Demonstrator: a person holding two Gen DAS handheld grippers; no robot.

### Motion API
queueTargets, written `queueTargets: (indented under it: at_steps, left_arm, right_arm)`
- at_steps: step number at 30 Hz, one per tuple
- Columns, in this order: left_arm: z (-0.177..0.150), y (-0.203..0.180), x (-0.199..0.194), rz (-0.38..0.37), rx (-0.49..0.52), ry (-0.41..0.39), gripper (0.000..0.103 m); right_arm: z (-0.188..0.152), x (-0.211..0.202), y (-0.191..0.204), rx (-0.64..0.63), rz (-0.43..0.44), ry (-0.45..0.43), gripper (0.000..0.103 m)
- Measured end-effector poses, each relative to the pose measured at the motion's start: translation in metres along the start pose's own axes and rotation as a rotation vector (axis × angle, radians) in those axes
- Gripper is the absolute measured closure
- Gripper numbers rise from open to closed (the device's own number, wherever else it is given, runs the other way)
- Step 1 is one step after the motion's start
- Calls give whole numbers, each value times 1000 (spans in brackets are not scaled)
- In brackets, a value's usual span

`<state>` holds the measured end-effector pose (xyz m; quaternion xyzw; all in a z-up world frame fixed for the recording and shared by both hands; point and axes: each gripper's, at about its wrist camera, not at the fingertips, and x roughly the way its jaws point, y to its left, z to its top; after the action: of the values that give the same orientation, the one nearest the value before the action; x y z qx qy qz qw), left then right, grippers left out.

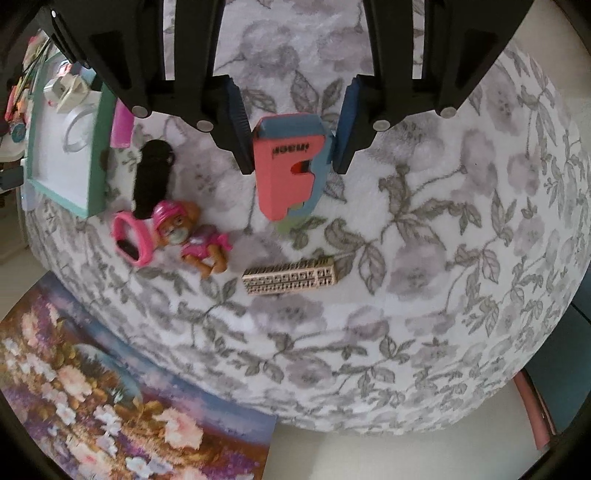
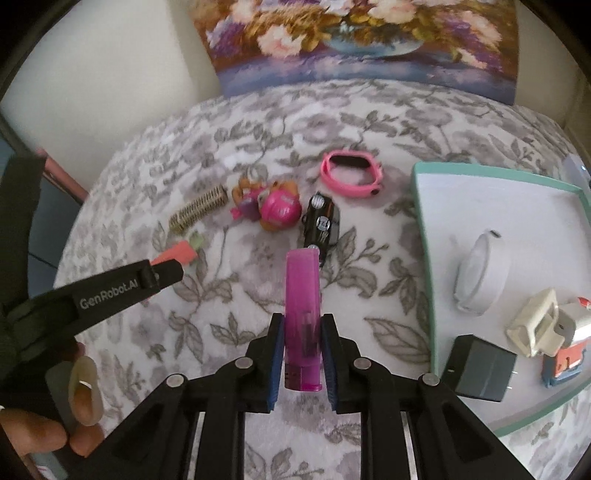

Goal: Organize rigid objects
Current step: 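Carry the pink-blue toy and pink lighter into the tray and release both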

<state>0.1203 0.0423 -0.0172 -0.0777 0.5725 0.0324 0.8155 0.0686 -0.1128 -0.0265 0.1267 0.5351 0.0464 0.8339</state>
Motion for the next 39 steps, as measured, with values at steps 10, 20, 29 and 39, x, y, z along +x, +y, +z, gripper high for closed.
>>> queueTargets:
  at_steps: [10, 20, 29, 39]
  left_arm:
    - [10, 9, -22, -42, -14, -65, 67]
    - [11, 7, -28, -60, -12, -77, 83]
    - [14, 8, -46, -95, -18, -121, 83]
    - [14, -16, -73, -159, 23, -183, 83]
  right_arm:
    - [12, -23, -19, 92, 36, -69, 82]
    - [13, -27, -30, 116, 42, -74, 82]
    - [14, -31, -31, 119, 43, -84, 82]
    - [18, -44, -66, 192, 19, -115, 82]
